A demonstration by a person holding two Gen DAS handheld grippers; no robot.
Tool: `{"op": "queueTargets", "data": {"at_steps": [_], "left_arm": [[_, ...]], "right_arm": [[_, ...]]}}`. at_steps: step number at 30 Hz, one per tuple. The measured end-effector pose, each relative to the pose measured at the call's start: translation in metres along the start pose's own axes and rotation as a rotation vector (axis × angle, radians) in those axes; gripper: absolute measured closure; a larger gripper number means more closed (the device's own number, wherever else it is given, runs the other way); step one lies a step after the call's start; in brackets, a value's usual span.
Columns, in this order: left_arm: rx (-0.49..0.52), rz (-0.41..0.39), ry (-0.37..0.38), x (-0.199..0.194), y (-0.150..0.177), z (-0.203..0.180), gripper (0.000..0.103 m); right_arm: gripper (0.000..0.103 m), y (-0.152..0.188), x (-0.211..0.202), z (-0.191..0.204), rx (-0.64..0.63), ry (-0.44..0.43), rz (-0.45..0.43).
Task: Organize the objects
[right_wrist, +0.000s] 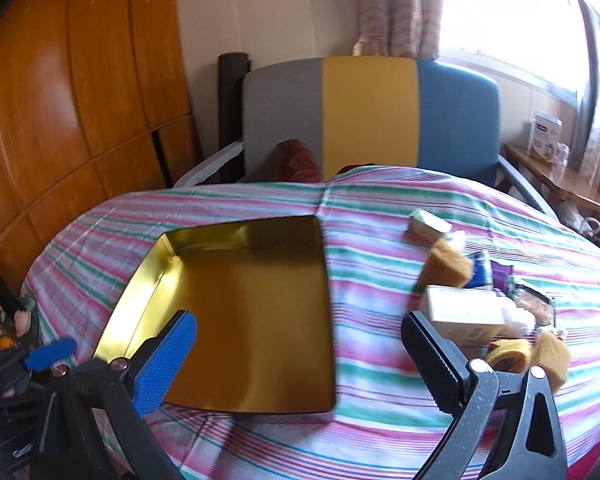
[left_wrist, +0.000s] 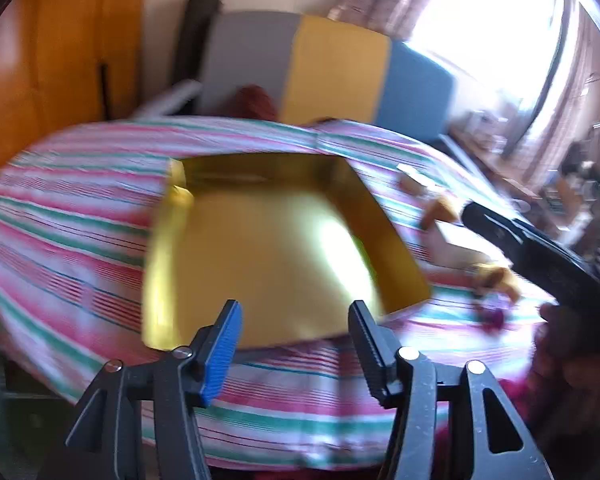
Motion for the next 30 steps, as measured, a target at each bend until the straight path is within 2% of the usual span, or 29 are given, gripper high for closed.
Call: {"op": "queueTargets", "data": {"at_steps": [1, 5, 7, 9, 13, 16, 19, 21, 26, 30], "left_arm": [[0.000, 0.009, 0.045, 0.001, 0.002, -0.005, 0.042], [0.095, -0.008, 0.113, 0.005, 0.005, -0.032, 0.042], [0.126, 0.026, 0.174, 0.008, 0.007, -0.044, 0.042], [0.176, 0.054, 0.181, 0.014, 0.006, -0.061, 0.042], [0.237, 0.142, 0.257, 0.031, 0.010, -0.092, 0.037], [0.300, 0.198, 0.269, 0.048, 0.015, -0.118, 0.037], [0.323, 0.259, 0.285, 0.070, 0.018, -0.146, 0.037], [0.338, 0.282, 0.303, 0.080, 0.020, -0.161, 0.037], [0.306, 0.369, 0.389, 0.119, 0.017, -0.203, 0.038], [0.301, 0.408, 0.405, 0.145, 0.014, -0.239, 0.038]], "right_arm": [[0.000, -0.001, -0.004, -0.011, 0.014, 0.014, -0.006], [0.000, -0.001, -0.018, -0.062, 0.097, 0.057, -0.011], [0.000, 0.000, -0.028, -0.099, 0.169, 0.093, -0.012], [0.000, 0.006, -0.038, -0.138, 0.254, 0.140, -0.011], [0.000, 0.031, -0.054, -0.213, 0.433, 0.219, 0.014], [0.000, 0.052, -0.057, -0.248, 0.504, 0.275, 0.045], [0.000, 0.072, -0.057, -0.276, 0.569, 0.292, 0.050], [0.000, 0.080, -0.061, -0.290, 0.659, 0.225, 0.019], [0.000, 0.077, -0.064, -0.285, 0.664, 0.195, -0.022], [0.000, 0.078, -0.065, -0.286, 0.691, 0.172, -0.039]]}}
Point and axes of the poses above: each gripper's, at about its wrist camera, not at the fingertips, and x roughly the way its jaws point, z to its left, y to its underside, the point moved 3 cm from there along x, roughly the way its jaws point, and after that the axes turned 7 degrees about -x, right-handed, at the moved point
